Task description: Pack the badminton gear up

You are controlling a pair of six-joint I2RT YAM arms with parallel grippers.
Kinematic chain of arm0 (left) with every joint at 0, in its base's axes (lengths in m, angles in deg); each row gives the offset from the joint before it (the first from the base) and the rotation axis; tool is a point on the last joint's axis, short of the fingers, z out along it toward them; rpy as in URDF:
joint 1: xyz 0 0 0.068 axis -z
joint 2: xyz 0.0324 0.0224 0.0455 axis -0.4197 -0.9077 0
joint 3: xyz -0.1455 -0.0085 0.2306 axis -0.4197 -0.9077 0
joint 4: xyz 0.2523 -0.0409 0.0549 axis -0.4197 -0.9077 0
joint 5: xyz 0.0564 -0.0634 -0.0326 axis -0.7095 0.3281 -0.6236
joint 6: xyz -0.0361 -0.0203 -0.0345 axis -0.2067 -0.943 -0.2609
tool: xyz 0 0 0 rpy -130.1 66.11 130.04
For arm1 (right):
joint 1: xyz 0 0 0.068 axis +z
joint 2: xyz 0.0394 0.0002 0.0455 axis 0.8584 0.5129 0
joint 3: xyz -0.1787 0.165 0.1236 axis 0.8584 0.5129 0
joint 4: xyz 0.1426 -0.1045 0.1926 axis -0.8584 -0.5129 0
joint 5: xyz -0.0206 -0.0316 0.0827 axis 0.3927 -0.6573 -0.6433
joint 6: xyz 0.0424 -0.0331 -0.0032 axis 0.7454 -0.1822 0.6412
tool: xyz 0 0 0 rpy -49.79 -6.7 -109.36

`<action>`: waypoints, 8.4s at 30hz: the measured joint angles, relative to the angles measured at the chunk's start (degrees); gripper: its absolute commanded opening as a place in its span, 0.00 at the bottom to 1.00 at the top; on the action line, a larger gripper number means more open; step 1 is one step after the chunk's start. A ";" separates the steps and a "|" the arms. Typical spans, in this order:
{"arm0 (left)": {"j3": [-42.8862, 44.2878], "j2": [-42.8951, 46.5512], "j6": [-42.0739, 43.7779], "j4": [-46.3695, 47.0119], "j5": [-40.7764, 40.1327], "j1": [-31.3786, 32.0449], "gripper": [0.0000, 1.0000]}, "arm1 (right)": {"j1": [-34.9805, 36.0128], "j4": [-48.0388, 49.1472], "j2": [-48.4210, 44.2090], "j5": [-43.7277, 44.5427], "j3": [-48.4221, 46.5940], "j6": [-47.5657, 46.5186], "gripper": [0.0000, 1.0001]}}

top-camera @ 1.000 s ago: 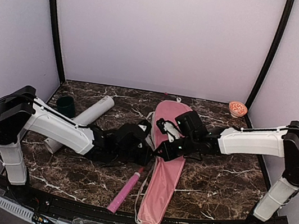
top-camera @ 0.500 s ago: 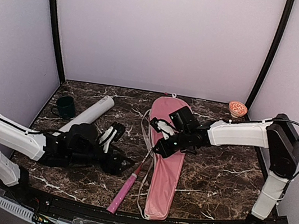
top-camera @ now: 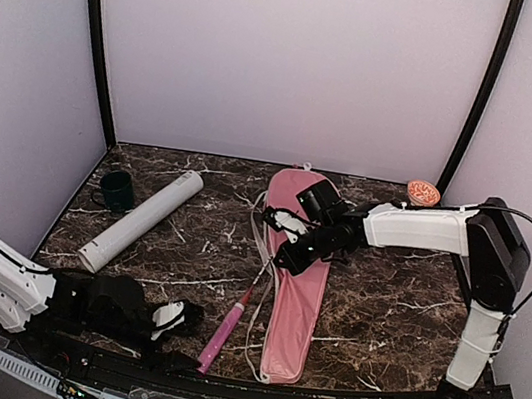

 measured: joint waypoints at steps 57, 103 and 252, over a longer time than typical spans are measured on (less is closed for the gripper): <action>17.25 -36.81 10.01 23.65 -15.06 7.58 0.36 | 14.23 -2.80 -20.00 13.66 16.37 31.50 0.36; 17.77 -41.51 8.24 31.54 -14.12 7.72 0.18 | 23.52 -6.86 -17.75 24.61 19.04 44.39 0.00; 19.74 -47.74 13.49 43.89 -0.39 4.90 0.61 | -0.42 31.76 -38.73 -20.22 59.08 52.46 0.98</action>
